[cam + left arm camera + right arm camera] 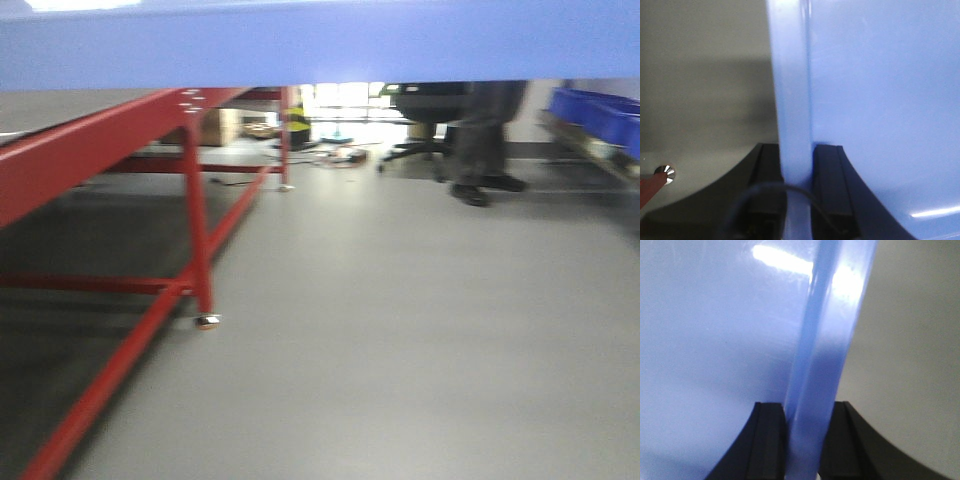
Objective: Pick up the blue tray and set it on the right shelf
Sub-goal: 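Hold the tray raised with both grippers while backing from the table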
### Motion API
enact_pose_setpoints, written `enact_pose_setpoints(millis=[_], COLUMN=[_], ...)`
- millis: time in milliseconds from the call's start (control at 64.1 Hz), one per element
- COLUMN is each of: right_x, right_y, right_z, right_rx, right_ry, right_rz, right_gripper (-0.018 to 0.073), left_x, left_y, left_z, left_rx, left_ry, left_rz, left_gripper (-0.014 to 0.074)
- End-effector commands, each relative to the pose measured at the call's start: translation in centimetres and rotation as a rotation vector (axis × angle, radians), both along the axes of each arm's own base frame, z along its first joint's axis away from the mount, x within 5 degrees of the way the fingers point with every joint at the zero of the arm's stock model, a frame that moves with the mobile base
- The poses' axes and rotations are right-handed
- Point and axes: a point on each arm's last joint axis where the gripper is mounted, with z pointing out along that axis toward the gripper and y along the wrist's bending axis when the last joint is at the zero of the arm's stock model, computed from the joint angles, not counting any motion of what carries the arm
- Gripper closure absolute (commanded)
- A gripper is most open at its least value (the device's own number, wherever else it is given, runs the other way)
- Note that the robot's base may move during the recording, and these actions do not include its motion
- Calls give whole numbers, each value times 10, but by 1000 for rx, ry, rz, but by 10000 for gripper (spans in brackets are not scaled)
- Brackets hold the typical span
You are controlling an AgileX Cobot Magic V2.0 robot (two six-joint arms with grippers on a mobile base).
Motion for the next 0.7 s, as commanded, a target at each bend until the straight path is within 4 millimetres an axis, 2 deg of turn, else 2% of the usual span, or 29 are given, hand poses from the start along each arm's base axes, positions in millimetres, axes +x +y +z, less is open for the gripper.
enact_pose_setpoints(millis=[0, 686], right_x=[0, 0], right_y=[-1, -1], right_z=[16, 16], right_rx=[32, 32], right_ry=[-113, -113], right_rz=[30, 30], right_gripper=[504, 504], left_x=[-13, -13], left_y=[4, 4], left_z=[10, 10], left_rx=[16, 16], left_ry=[33, 33], left_rz=[-39, -39], left_gripper=[645, 645])
